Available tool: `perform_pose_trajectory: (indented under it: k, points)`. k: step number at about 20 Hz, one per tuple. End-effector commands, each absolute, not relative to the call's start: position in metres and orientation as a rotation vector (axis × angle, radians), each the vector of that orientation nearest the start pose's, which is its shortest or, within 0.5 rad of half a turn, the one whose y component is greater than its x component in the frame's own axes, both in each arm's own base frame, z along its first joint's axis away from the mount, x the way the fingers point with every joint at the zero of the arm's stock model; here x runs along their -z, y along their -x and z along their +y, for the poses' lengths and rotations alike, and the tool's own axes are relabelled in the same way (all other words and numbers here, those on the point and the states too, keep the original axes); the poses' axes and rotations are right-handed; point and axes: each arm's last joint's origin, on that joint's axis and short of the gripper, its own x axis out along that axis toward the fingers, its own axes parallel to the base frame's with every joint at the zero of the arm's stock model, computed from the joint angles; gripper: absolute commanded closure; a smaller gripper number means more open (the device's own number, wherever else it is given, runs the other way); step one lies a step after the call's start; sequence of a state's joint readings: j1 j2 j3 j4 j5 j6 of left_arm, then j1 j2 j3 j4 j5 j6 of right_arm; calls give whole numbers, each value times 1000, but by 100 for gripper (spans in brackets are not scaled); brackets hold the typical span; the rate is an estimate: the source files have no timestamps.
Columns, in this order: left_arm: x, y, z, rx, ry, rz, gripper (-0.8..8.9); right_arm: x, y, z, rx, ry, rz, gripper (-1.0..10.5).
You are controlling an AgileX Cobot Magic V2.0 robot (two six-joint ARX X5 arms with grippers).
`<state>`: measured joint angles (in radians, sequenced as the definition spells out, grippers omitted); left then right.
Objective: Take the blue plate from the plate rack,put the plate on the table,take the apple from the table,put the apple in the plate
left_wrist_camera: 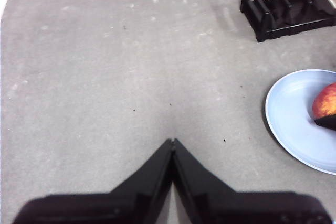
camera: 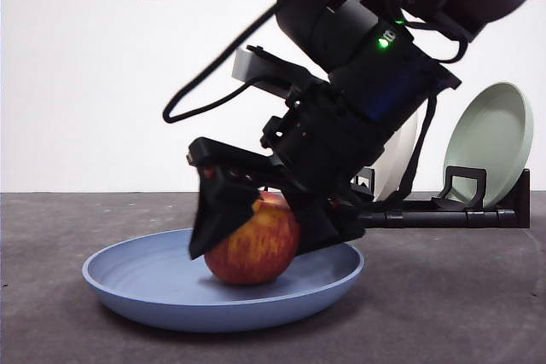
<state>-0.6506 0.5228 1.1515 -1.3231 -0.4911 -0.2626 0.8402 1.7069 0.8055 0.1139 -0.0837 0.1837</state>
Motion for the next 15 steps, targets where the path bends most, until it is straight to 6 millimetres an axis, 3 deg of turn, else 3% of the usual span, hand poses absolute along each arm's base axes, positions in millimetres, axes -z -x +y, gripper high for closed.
perform_pose_trajectory:
  k: [1,6,8,11,13,15]
  points:
    - [-367,-31,-6,65,-131,603,816,-147,-215,247,-810,146,864,277]
    - [-367,-33,-8,64,-137,610,816,-191,-212,256,-847,179,860,282]
    - [-367,-34,-9,64,-145,614,816,-218,-205,248,-841,189,852,286]
    - [-367,-35,-9,78,-191,617,816,-265,-184,220,-793,190,795,299]
    - [-366,-38,-11,77,-197,626,816,-297,-165,195,-742,190,739,529]
    - [-366,-42,-14,75,-207,642,816,-325,-147,170,-688,188,679,981]
